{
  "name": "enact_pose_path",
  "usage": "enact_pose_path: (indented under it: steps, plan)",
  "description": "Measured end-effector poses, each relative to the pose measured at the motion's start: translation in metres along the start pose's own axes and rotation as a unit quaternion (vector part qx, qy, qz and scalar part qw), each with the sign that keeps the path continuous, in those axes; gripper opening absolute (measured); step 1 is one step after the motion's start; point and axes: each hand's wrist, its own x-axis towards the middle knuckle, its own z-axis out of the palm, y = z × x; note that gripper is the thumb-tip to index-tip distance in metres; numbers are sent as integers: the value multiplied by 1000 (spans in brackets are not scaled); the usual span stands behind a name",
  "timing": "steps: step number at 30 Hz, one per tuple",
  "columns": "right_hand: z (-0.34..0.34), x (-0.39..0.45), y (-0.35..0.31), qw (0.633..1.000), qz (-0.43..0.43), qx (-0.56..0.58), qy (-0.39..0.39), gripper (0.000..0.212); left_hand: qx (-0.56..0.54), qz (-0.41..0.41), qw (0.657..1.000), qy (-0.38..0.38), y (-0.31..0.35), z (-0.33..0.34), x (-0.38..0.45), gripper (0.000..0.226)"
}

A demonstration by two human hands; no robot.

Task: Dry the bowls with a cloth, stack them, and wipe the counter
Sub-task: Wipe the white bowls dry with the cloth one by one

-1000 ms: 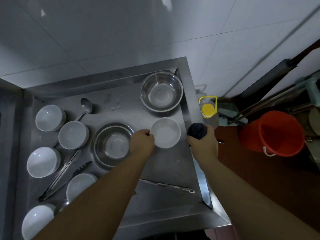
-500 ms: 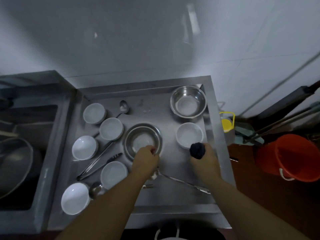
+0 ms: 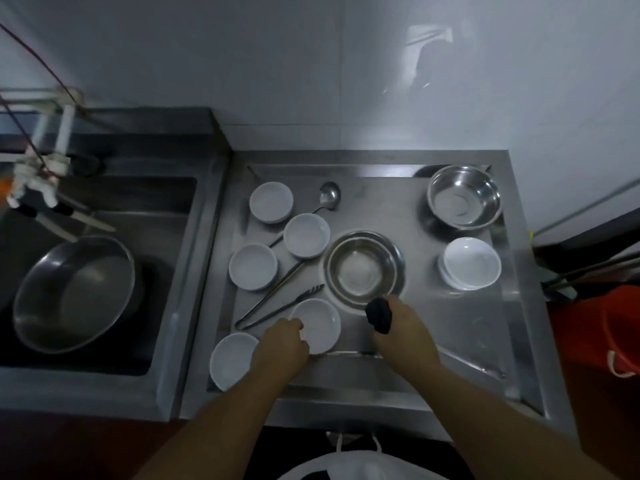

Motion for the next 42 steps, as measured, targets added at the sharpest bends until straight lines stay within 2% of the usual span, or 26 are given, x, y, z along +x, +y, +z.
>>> enact_pose_path:
  steps: [5,7,12,22,27,29,32,34,38,42]
  plan:
    - [48,-10,-14,996,-14,-88,-10,44,64,31,997,10,-32,-12,19,17]
    - [61,-13,-19,995,-7,-101,-8,44,71,35,997,13,-36,-13,28,18]
    - [81,-20,-22,995,27,-95,-11,42,21,12,999,-28,-35,-4,52,39]
    - [76,-32,-19,997,71,13,25,36,-96,-40,992,-69,-16,-7,71,32]
    - [55,-30,-37,981,121,144,55,33,-175,-41,982,-63,-9,-31,61,31]
    - [44,-29,-51,967,122,210,73,24,-249,-56,965,-59,-10,-43,55,27]
    - [26,-27,-76,957,102,261,79,13,-379,-84,919,-68,-11,-63,42,23]
    - [13,-27,-98,957,70,274,71,18,-451,-80,885,-81,-10,-78,31,29]
    - [-9,-31,-143,973,-37,213,78,31,-580,-46,807,-107,-2,-117,0,28]
    - [-22,-37,-184,979,-147,84,111,53,-673,18,723,-151,10,-158,-31,30]
